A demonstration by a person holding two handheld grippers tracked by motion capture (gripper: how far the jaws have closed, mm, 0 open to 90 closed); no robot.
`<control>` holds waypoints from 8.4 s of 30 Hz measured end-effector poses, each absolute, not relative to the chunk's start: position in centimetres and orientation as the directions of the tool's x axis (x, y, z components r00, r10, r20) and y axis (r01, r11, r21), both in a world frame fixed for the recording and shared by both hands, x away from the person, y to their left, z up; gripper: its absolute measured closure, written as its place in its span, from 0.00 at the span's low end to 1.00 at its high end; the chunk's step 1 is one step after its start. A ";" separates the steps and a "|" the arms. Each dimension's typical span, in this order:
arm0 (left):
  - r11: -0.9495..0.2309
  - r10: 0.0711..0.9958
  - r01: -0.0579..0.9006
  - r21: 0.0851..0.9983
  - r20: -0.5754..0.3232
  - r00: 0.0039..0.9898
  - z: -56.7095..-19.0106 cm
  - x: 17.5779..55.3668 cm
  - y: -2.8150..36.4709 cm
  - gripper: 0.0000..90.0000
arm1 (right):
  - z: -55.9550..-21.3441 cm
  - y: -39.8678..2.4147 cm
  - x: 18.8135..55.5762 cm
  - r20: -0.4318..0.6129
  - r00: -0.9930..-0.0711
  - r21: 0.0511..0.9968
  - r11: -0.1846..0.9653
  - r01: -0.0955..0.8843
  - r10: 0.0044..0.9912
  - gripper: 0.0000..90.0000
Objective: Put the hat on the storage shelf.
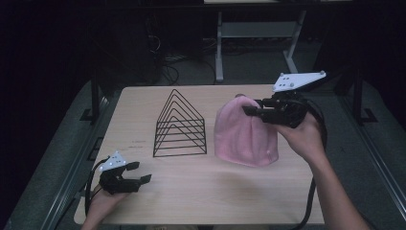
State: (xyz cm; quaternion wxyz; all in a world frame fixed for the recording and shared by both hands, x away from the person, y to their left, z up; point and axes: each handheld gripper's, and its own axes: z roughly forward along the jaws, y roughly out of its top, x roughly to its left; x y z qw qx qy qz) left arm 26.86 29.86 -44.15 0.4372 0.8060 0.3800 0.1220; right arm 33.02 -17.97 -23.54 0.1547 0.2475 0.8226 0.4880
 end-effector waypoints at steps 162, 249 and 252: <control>-0.515 0.576 0.453 0.728 -0.098 0.812 -35.2 38.5 27.3 0.91 | -23.2 -2.9 42.4 -0.039 -0.954 0.888 0.449 0.103 0.297 0.78; -0.649 0.629 0.587 0.484 -0.092 0.772 -43.1 39.8 27.4 0.89 | -31.2 -1.7 43.2 0.138 -0.962 0.785 0.566 0.252 0.238 0.62; -0.653 0.628 0.586 0.480 -0.089 0.773 -43.2 39.9 27.3 0.89 | -31.1 -1.9 43.1 0.146 -0.959 0.786 0.560 0.262 0.244 0.63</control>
